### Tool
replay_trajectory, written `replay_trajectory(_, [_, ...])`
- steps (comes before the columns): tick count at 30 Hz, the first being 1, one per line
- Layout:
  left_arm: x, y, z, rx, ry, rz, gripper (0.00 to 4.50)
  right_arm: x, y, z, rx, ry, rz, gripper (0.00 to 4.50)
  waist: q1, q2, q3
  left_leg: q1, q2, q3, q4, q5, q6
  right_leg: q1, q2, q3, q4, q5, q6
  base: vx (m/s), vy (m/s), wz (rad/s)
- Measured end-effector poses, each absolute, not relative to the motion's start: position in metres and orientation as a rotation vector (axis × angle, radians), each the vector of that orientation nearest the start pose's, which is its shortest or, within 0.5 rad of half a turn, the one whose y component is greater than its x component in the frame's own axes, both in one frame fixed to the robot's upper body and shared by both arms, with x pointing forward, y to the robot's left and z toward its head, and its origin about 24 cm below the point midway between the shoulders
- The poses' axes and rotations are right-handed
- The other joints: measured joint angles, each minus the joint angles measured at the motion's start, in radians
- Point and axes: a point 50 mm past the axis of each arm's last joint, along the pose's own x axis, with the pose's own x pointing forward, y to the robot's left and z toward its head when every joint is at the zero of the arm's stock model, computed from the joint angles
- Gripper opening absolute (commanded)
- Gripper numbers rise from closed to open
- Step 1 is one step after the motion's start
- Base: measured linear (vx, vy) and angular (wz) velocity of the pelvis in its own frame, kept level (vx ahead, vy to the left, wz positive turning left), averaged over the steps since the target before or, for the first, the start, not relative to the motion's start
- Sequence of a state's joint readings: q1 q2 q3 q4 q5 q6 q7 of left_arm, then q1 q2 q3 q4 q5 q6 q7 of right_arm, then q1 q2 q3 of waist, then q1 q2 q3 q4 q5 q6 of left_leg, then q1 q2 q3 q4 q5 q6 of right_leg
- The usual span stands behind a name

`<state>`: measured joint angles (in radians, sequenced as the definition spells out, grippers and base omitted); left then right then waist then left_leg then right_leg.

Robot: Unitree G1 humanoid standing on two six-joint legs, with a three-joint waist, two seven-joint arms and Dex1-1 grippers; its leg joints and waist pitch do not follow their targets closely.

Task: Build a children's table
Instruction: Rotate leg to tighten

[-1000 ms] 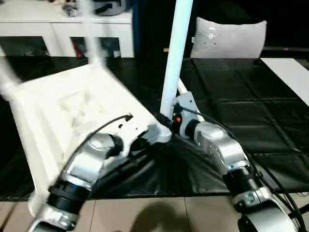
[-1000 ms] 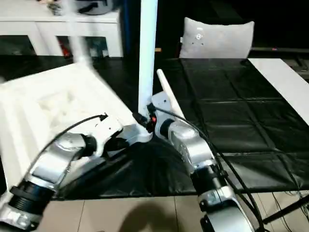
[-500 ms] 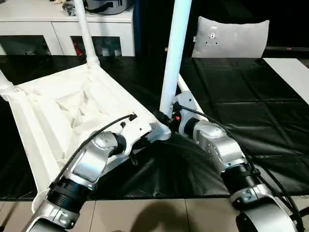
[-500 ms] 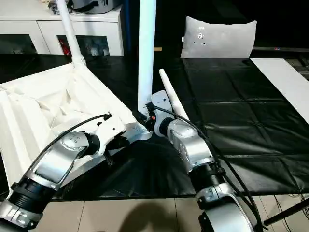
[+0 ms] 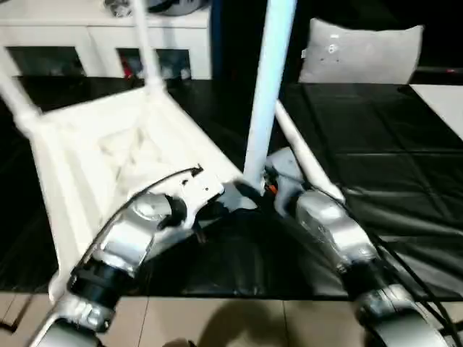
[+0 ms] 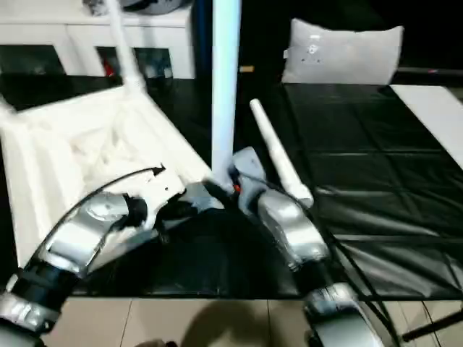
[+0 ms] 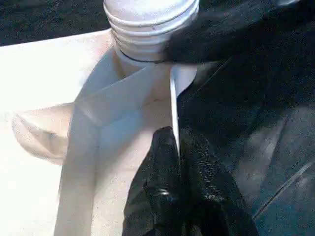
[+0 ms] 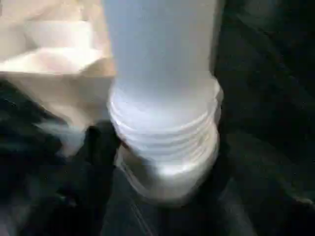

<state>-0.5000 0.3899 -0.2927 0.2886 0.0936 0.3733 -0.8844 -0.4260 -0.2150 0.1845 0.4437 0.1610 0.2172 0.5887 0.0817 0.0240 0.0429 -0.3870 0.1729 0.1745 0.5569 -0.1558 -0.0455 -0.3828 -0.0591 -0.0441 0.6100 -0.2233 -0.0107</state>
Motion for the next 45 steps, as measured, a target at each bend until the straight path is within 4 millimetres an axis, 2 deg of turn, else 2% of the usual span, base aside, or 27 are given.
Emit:
replay_trajectory(2, [0.317, 0.142, 0.063, 0.525, 0.458, -0.999, 0.00, 0.308, -0.132, 0.030, -0.110, 0.330, 0.756, 3.97, 0.000, 0.000, 0.000, 0.001, 0.000, 0.000, 0.000, 0.000, 0.000, 0.000, 0.000, 0.000, 0.000, 0.000, 0.000, 0.000, 0.000, 0.00])
replay_trajectory(4, [0.318, 0.148, 0.063, 0.549, 0.455, -1.023, 0.00, 0.306, -0.141, 0.031, -0.157, 0.312, 0.752, 4.25, -0.002, 0.001, 0.001, 0.001, 0.001, 0.000, 0.000, 0.000, 0.000, 0.000, 0.000, 0.000, 0.000, 0.001, 0.000, 0.000, 0.000, 0.00])
replay_trajectory(6, [0.319, 0.150, 0.064, 0.571, 0.451, -1.052, 0.00, 0.305, -0.142, 0.035, -0.174, 0.296, 0.779, 4.34, -0.001, 0.001, 0.001, 0.001, 0.001, 0.000, 0.000, 0.000, 0.000, 0.000, 0.000, -0.001, 0.001, 0.001, 0.000, 0.000, 0.000, 0.00])
replay_trajectory(12, [0.316, 0.162, 0.067, 0.668, 0.459, -1.211, 0.00, 0.301, -0.150, 0.054, -0.234, 0.259, 0.936, 4.42, 0.019, 0.002, 0.001, 0.000, 0.001, 0.000, 0.001, 0.000, 0.000, 0.000, 0.000, -0.001, 0.000, 0.001, 0.001, 0.000, 0.000, 0.00])
replay_trajectory(16, [0.313, 0.164, 0.067, 0.711, 0.453, -1.300, 0.00, 0.298, -0.145, 0.061, -0.251, 0.246, 1.037, 4.42, 0.036, 0.002, 0.001, 0.000, 0.001, 0.000, 0.005, 0.000, 0.001, 0.002, -0.001, -0.001, 0.001, 0.001, 0.000, 0.000, 0.000, 0.00])
replay_trajectory(22, [0.310, 0.156, 0.067, 0.751, 0.437, -1.399, 0.00, 0.290, -0.131, 0.056, -0.261, 0.295, 1.215, 4.42, 0.049, 0.002, 0.001, 0.000, 0.001, 0.001, 0.010, -0.001, 0.001, 0.004, -0.002, -0.001, 0.003, 0.002, -0.001, 0.000, 0.000, 0.00])
replay_trajectory(23, [0.310, 0.155, 0.067, 0.753, 0.435, -1.408, 0.00, 0.290, -0.130, 0.056, -0.254, 0.299, 1.225, 4.15, 0.050, 0.002, 0.001, 0.000, 0.001, 0.001, 0.010, -0.001, 0.001, 0.004, -0.002, -0.001, 0.003, 0.002, -0.001, 0.000, 0.000, 0.00])
replay_trajectory(25, [0.309, 0.152, 0.067, 0.756, 0.430, -1.425, 0.00, 0.291, -0.128, 0.056, -0.249, 0.300, 1.237, 4.15, 0.055, 0.002, 0.001, 0.001, 0.001, 0.001, 0.010, -0.001, 0.001, 0.004, -0.002, -0.001, 0.004, 0.002, -0.001, 0.000, 0.000, 0.00])
replay_trajectory(30, [0.308, 0.149, 0.067, 0.765, 0.419, -1.450, 0.00, 0.296, -0.123, 0.059, -0.239, 0.293, 1.255, 3.59, 0.061, 0.001, 0.001, 0.001, 0.002, 0.001, 0.010, -0.001, 0.001, 0.003, -0.002, -0.001, 0.005, 0.002, -0.001, 0.000, 0.000, 0.00])
replay_trajectory(38, [0.309, 0.151, 0.066, 0.771, 0.414, -1.456, 0.00, 0.300, -0.122, 0.058, -0.211, 0.308, 1.260, 3.12, 0.061, 0.000, 0.000, 0.001, 0.002, 0.001, 0.011, -0.001, 0.001, 0.003, -0.002, -0.001, 0.006, 0.002, -0.001, 0.000, 0.000, 0.00])
replay_trajectory(39, [0.309, 0.151, 0.066, 0.771, 0.415, -1.457, 0.00, 0.300, -0.122, 0.058, -0.208, 0.308, 1.261, 2.86, 0.061, 0.000, 0.000, 0.001, 0.002, 0.001, 0.011, -0.001, 0.001, 0.003, -0.002, -0.001, 0.006, 0.002, -0.001, 0.000, 0.000, 0.00])
replay_trajectory(45, [0.308, 0.152, 0.066, 0.763, 0.420, -1.461, 0.00, 0.299, -0.122, 0.057, -0.185, 0.314, 1.267, 2.71, 0.061, 0.000, 0.000, 0.001, 0.002, 0.001, 0.011, -0.001, 0.001, 0.003, -0.002, -0.001, 0.007, 0.002, -0.001, 0.000, 0.000, 0.00])
